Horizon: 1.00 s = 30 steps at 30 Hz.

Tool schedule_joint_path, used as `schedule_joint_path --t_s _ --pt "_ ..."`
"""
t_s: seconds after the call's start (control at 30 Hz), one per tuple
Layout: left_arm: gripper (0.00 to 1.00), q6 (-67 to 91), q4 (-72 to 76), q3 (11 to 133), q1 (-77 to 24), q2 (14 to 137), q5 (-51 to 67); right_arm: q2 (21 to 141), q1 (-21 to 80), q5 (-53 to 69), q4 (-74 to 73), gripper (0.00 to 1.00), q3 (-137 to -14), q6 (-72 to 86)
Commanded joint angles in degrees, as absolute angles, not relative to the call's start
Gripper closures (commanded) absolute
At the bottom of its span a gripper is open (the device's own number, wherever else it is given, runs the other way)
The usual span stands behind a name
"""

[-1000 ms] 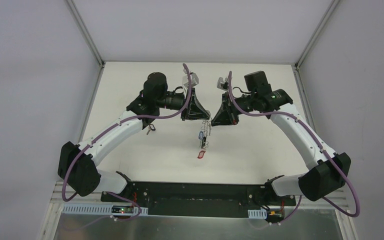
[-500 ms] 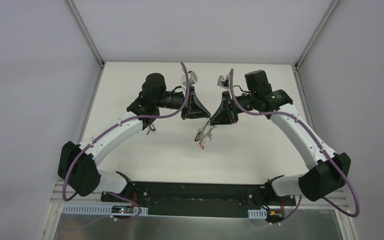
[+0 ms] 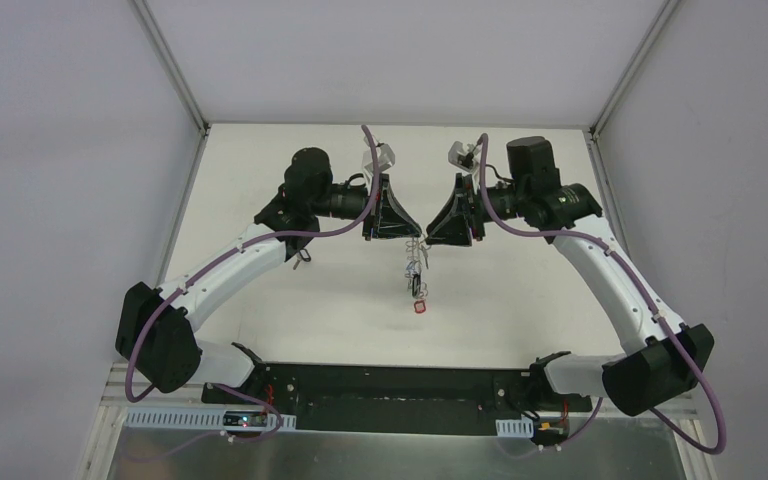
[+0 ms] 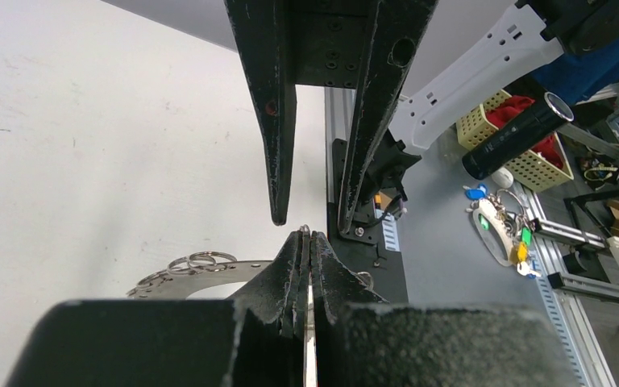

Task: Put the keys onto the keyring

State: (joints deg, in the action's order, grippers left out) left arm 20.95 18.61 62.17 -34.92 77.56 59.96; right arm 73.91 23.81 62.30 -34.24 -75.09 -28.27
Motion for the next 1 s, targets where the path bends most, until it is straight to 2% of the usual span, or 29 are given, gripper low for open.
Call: schedule_joint_path --t_s 0.0,0.33,0.5,0.6,0.7,0.97 --pt "1.00 22.65 23.68 62.43 -35.33 76.47 61.43 73.88 23.63 65.67 -31.48 0.65 -75.27 -26.83" --pt "1.00 24.92 26.03 62.44 -35.33 77.24 61.28 75.27 24.77 65.02 -30.50 0.64 -73.93 -26.78" --pt "1.00 25.14 26.17 62.33 -35.33 77.10 61.26 75.82 25.24 64.87 -30.51 0.69 -74.15 -26.89" --pt "1.00 24.97 26.11 62.20 -35.33 77.06 61.17 75.94 25.26 65.16 -30.50 0.74 -74.42 -26.74" --pt "1.00 24.88 26.15 62.18 -35.33 77.17 61.08 76.03 25.32 65.48 -30.41 0.85 -74.53 -26.55" --pt "1.00 22.50 23.80 62.30 -35.20 76.92 60.77 74.55 25.34 62.95 -31.94 1.00 -75.28 -28.27"
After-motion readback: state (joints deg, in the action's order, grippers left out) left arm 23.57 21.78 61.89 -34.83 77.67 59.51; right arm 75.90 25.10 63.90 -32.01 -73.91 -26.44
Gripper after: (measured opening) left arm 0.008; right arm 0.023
